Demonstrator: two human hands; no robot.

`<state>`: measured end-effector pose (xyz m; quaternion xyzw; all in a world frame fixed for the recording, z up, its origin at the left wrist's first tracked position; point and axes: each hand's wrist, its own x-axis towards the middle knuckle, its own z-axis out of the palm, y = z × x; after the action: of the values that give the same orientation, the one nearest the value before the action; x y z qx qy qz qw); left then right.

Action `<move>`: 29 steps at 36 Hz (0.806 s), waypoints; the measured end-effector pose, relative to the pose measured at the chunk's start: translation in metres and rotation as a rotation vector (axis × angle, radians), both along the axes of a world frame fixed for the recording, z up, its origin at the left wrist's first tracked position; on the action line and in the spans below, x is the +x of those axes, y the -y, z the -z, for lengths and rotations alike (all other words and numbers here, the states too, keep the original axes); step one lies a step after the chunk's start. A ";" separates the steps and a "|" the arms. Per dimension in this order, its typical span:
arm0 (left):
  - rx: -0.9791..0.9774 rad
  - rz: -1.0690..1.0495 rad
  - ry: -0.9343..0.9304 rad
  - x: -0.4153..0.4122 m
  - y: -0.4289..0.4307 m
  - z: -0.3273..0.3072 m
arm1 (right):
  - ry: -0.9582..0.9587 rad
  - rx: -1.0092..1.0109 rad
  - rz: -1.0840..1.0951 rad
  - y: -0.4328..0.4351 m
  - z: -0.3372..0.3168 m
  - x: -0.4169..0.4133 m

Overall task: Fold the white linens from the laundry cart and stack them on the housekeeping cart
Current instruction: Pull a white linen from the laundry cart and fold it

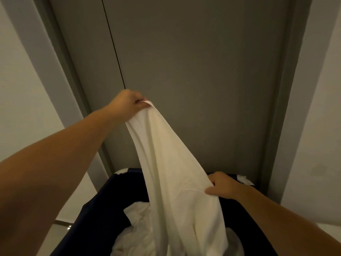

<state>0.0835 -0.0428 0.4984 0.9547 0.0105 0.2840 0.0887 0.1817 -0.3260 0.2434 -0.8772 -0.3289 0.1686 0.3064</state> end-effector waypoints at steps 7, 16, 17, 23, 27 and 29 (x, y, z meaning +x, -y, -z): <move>0.123 -0.032 -0.010 -0.006 -0.032 0.002 | 0.103 -0.365 0.002 0.002 -0.002 0.006; 0.078 -0.043 0.046 -0.004 -0.053 0.027 | 0.406 -0.364 -0.135 -0.016 -0.010 0.007; 0.080 -0.043 0.048 -0.005 -0.055 0.027 | 0.426 -0.407 -0.126 -0.019 -0.010 0.007; 0.124 -0.067 0.046 -0.012 -0.077 0.030 | 0.460 -0.537 -0.041 -0.012 -0.006 0.015; 0.125 -0.108 0.038 -0.013 -0.089 0.037 | 0.511 -0.641 0.010 -0.010 -0.004 0.020; 0.122 -0.118 0.016 -0.012 -0.092 0.040 | 0.496 -0.637 0.061 -0.010 -0.006 0.018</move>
<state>0.0718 0.0487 0.4586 0.9537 0.0488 0.2966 0.0136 0.1998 -0.3163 0.2490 -0.9517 -0.2981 0.0361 -0.0645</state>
